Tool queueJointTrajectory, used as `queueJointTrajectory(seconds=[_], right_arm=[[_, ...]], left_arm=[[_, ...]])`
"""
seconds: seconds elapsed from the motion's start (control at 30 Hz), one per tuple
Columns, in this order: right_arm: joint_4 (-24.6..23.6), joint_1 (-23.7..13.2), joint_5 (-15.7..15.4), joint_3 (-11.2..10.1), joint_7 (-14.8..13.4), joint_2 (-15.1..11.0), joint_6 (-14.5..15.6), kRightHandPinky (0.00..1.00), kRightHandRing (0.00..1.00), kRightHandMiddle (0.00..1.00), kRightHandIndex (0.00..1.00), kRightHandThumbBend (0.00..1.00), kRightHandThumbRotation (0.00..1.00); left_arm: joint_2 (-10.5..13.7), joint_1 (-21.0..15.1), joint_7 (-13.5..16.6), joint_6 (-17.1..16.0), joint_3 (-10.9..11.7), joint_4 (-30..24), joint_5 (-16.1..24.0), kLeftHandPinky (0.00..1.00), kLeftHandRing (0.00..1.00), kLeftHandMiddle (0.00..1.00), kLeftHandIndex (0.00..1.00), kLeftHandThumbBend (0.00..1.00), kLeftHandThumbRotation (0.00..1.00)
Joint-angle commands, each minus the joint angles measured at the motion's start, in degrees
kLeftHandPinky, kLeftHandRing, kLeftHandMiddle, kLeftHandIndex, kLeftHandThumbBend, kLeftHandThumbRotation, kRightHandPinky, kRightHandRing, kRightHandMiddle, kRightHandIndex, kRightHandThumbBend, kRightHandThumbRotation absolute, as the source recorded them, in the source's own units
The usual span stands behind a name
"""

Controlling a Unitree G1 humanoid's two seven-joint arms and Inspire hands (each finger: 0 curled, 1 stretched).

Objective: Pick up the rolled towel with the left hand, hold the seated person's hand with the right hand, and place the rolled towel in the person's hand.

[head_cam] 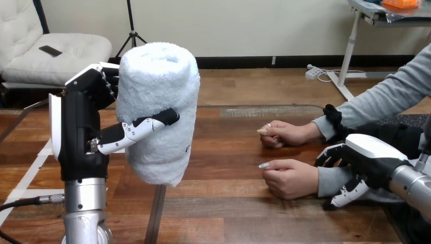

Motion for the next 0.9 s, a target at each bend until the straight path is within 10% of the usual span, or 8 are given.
queueJointTrajectory(seconds=[0.0, 0.87], right_arm=[[-0.5, -2.5, -2.0, 2.2, -2.1, 1.7, -0.7, 0.55, 0.65, 0.69, 0.69, 0.93, 0.17], [0.4, -3.7, -5.6, 5.2, -5.9, 2.4, -1.3, 0.55, 0.63, 0.65, 0.65, 0.84, 0.18]], left_arm=[[-0.7, -3.7, 0.0, -1.4, 0.7, -1.1, -1.1, 0.28, 0.32, 0.38, 0.41, 0.74, 0.00], [-1.3, -2.6, -0.3, -2.6, 0.7, -0.7, -1.8, 0.28, 0.32, 0.38, 0.41, 0.73, 0.00]])
